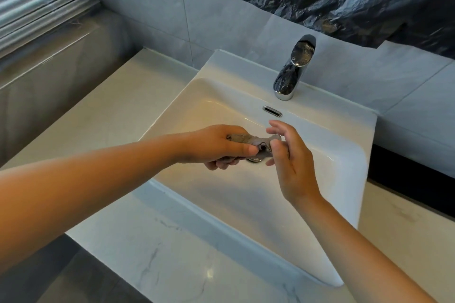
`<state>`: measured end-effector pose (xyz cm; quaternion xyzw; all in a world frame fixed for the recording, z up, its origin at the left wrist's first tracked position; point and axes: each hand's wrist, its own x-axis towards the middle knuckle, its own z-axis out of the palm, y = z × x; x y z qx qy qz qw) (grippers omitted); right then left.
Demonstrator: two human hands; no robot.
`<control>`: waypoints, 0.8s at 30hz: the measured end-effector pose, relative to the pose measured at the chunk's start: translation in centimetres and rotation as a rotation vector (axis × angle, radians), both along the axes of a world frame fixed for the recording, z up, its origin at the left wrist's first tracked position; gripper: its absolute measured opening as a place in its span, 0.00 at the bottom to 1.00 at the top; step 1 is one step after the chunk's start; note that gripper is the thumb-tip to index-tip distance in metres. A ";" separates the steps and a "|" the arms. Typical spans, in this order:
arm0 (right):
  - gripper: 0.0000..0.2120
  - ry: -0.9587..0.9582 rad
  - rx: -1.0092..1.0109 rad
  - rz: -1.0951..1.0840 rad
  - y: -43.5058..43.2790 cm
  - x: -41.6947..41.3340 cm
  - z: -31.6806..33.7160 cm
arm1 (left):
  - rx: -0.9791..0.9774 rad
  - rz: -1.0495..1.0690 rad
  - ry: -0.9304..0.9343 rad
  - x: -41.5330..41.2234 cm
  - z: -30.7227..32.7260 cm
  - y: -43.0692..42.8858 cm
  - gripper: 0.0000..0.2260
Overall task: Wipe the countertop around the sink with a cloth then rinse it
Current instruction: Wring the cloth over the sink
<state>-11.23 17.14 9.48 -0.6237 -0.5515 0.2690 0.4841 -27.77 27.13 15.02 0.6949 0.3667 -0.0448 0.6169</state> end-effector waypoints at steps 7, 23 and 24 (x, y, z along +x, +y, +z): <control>0.25 -0.165 0.006 -0.044 2.1 -1.2 -0.4 | 0.246 -0.177 0.186 0.7 -0.3 -0.5 0.19; 0.20 0.361 -0.928 0.117 3.4 -0.5 1.1 | 1.132 -0.645 0.072 1.3 -2.2 2.9 0.16; 0.20 0.404 -0.959 0.124 3.5 -0.3 1.0 | 1.152 -0.652 0.053 1.3 -2.3 3.2 0.16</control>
